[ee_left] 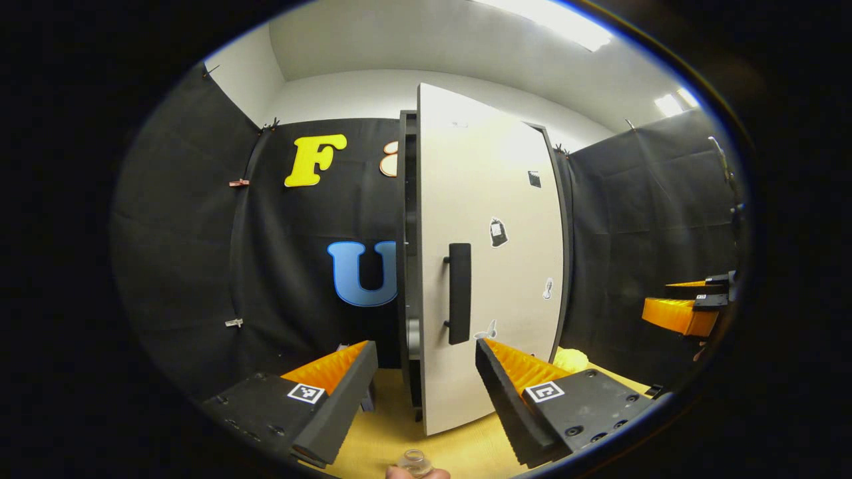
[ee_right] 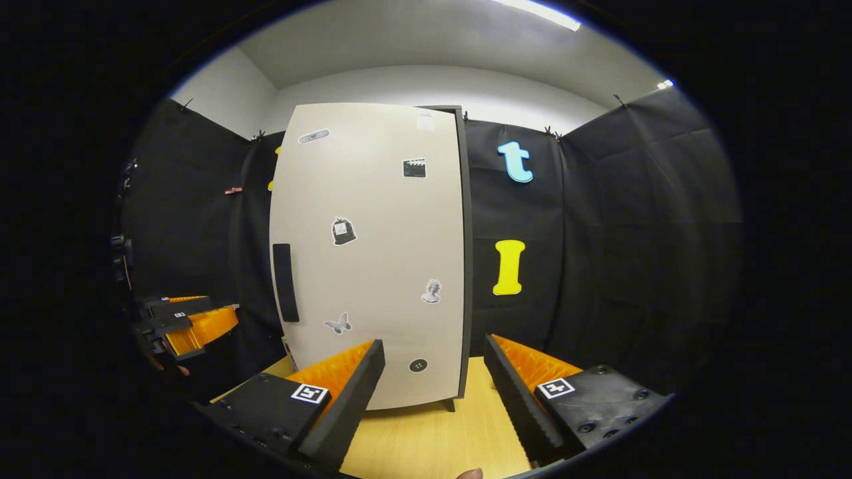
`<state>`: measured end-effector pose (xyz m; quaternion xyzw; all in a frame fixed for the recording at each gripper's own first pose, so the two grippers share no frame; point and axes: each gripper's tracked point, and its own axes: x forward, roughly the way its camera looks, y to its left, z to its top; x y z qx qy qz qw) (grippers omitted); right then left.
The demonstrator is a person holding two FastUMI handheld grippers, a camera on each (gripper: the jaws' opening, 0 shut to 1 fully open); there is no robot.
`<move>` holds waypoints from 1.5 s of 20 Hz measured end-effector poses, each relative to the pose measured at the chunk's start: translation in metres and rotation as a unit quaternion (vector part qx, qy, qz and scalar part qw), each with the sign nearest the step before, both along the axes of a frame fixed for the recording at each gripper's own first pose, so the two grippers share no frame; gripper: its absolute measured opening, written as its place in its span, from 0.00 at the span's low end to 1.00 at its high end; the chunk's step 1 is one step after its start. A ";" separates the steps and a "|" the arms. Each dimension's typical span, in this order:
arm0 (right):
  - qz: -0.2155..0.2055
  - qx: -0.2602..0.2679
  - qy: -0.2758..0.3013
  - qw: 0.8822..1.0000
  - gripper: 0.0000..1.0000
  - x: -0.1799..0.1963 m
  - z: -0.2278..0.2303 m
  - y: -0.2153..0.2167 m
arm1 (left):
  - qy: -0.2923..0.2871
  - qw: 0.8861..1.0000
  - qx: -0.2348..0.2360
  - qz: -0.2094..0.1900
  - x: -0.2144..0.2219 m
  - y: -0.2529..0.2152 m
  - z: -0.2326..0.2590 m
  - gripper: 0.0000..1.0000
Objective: Open the cabinet door with the right hand, grasp the bottle in the cabinet with the left hand and place it on the coaster, then close the cabinet door with the right hand.
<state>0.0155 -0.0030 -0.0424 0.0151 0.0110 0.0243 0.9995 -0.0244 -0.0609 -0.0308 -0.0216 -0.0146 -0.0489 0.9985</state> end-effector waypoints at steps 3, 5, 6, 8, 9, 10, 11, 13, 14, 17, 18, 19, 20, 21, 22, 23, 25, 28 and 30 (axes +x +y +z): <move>-0.011 0.000 0.001 1.000 0.98 0.000 -0.002 -0.010 | 0.003 1.000 -0.002 0.003 0.000 -0.004 -0.001 0.94; -0.017 -0.004 0.004 1.000 0.98 0.001 -0.004 -0.016 | 0.006 1.000 -0.001 0.005 0.001 -0.005 -0.003 0.94; -0.018 -0.006 0.005 1.000 0.98 0.002 -0.005 -0.018 | 0.007 1.000 -0.001 0.006 0.002 -0.005 -0.004 0.94; -0.020 -0.006 0.007 1.000 0.98 0.002 -0.005 -0.022 | 0.008 1.000 -0.001 0.005 0.003 -0.008 -0.005 0.94; -0.021 -0.007 0.007 1.000 0.98 0.002 -0.005 -0.022 | 0.008 1.000 -0.001 0.004 0.003 -0.008 -0.005 0.94; -0.022 -0.007 0.007 1.000 0.98 0.002 -0.005 -0.023 | 0.008 1.000 -0.001 0.003 0.004 -0.009 -0.005 0.94; -0.022 -0.007 0.008 1.000 0.98 0.003 -0.005 -0.024 | 0.008 1.000 -0.001 0.002 0.004 -0.010 -0.006 0.94; -0.023 -0.006 0.009 1.000 0.98 0.005 -0.006 -0.026 | 0.009 1.000 -0.001 0.000 0.006 -0.012 -0.007 0.94; -0.023 -0.005 0.009 1.000 0.98 0.006 -0.006 -0.025 | 0.009 1.000 0.000 0.000 0.006 -0.012 -0.006 0.94; -0.023 -0.007 0.010 1.000 0.98 0.008 -0.006 -0.026 | 0.009 1.000 0.001 -0.001 0.010 -0.013 -0.007 0.94; -0.022 -0.007 0.010 1.000 0.98 0.008 -0.006 -0.025 | 0.010 1.000 0.001 -0.001 0.011 -0.013 -0.006 0.94; -0.022 -0.006 0.011 1.000 0.98 0.008 -0.007 -0.025 | 0.010 1.000 0.001 -0.001 0.011 -0.013 -0.007 0.94; -0.022 -0.005 0.011 1.000 0.98 0.010 -0.007 -0.025 | 0.010 1.000 0.001 -0.001 0.012 -0.013 -0.007 0.94; -0.022 -0.005 0.011 1.000 0.98 0.010 -0.007 -0.025 | 0.011 1.000 0.001 -0.001 0.013 -0.013 -0.007 0.94; -0.023 -0.006 0.011 1.000 0.98 0.011 -0.007 -0.025 | 0.011 1.000 0.002 -0.002 0.014 -0.014 -0.006 0.94; -0.023 -0.007 0.012 1.000 0.98 0.012 -0.007 -0.026 | 0.011 1.000 0.003 -0.003 0.015 -0.014 -0.007 0.94; -0.023 -0.005 0.012 1.000 0.98 0.012 -0.007 -0.026 | 0.011 1.000 0.005 -0.003 0.016 -0.015 -0.007 0.94; -0.024 -0.004 0.013 1.000 0.98 0.015 -0.008 -0.027 | 0.011 1.000 0.005 -0.004 0.017 -0.016 -0.007 0.94; -0.025 -0.005 0.014 1.000 0.98 0.015 -0.008 -0.027 | 0.011 1.000 0.005 -0.004 0.018 -0.016 -0.008 0.94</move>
